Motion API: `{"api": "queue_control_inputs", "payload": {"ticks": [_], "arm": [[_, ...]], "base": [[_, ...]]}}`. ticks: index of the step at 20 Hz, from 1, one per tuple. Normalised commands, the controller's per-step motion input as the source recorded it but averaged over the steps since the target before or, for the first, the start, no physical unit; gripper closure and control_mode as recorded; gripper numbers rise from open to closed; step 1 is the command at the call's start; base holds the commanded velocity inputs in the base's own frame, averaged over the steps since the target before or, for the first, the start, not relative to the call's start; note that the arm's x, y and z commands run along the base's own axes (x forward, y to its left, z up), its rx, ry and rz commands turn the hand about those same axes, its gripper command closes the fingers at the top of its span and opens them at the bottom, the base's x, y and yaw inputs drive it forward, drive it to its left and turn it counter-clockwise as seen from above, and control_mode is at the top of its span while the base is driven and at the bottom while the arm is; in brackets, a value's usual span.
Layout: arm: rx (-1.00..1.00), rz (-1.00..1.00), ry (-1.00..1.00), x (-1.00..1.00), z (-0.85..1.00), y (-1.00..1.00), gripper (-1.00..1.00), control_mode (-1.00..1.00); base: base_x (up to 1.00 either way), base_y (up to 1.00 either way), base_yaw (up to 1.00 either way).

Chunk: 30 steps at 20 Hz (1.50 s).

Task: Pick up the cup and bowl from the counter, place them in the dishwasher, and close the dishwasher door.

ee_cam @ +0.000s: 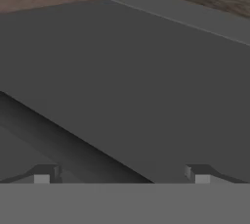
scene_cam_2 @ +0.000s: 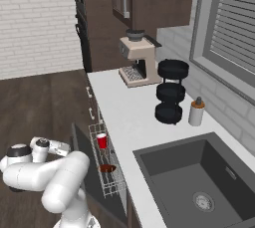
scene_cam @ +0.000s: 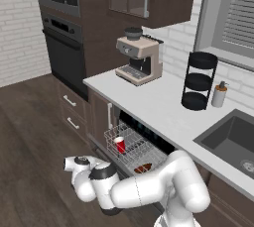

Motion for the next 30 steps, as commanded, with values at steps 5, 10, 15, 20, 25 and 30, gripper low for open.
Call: {"api": "queue_control_inputs", "payload": {"ticks": [5, 10, 15, 20, 25, 30], "arm": [[-0.41, 0.00, -0.39, 0.92, -1.00, -1.00, -1.00, -1.00], [-0.31, 0.00, -0.22, 1.00, -1.00, -1.00, -1.00, -1.00], [-0.26, 0.00, -0.13, 1.00, -1.00, -1.00, -1.00, -1.00], [-0.23, 0.00, -0.04, 1.00, -1.00, -1.00, -1.00, -1.00], [-0.28, 0.00, 0.00, 1.00, -1.00, -1.00, -1.00, -1.00], [-0.30, 0.00, 0.00, 1.00, -1.00, -1.00, -1.00, -1.00]], "base": [[0.00, 0.00, 0.00], [0.00, 0.00, 0.00], [0.00, 0.00, 0.00], [0.00, 0.00, 0.00], [0.00, 0.00, 0.00], [0.00, 0.00, 0.00]]}}
